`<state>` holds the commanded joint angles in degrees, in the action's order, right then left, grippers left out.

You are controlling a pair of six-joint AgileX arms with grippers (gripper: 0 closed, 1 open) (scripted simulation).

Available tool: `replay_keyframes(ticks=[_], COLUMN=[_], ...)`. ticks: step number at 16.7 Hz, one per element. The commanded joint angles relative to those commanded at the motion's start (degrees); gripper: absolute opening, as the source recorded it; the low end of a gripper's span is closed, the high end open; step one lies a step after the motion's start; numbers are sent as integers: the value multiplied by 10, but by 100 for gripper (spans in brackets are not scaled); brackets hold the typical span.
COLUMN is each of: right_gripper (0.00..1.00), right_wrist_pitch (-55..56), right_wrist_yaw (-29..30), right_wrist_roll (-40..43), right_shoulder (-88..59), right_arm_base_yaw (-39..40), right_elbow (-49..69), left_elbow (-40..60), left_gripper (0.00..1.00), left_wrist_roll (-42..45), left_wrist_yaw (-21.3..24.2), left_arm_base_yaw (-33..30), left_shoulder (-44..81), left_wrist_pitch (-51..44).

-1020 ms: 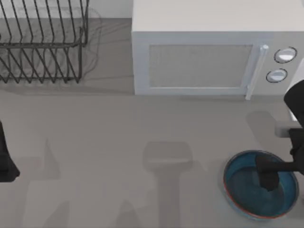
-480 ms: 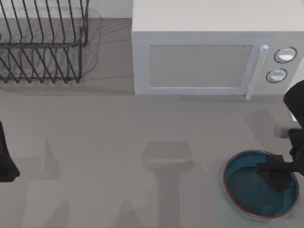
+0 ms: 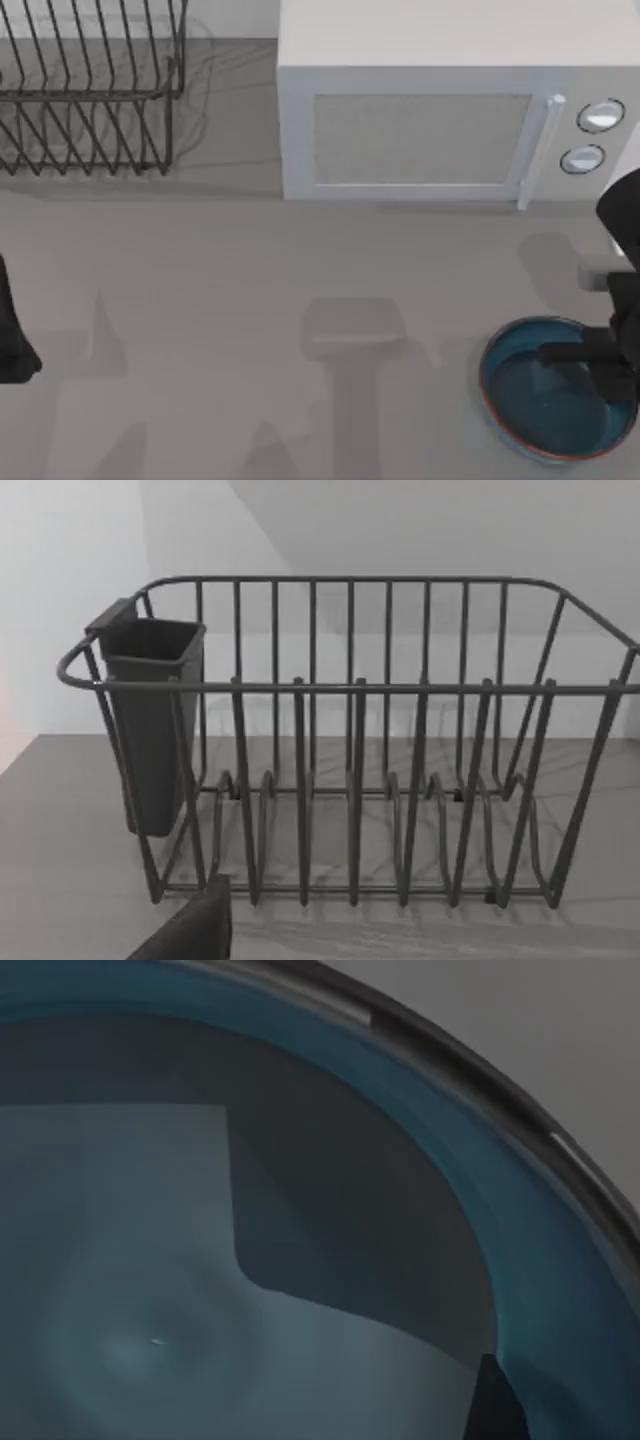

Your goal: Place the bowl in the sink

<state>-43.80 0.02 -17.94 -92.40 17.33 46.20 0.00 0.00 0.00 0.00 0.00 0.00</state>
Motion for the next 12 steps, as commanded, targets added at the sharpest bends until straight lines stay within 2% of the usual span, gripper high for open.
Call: replay_keyframes(ticks=[8, 12], right_gripper=[0, 0], right_wrist_pitch=[-9, -100], right_wrist_yaw=[0, 0], right_wrist_roll=[0, -1], right_shoulder=[2, 18], right_arm_base_yaw=[0, 0], right_elbow=[9, 87], left_elbow=[0, 0], left_gripper=[100, 100], left_wrist_roll=[0, 0], left_wrist_yaw=[0, 0], left_arm_base_yaw=[0, 0], left_shoulder=[0, 0], left_wrist_pitch=[0, 0])
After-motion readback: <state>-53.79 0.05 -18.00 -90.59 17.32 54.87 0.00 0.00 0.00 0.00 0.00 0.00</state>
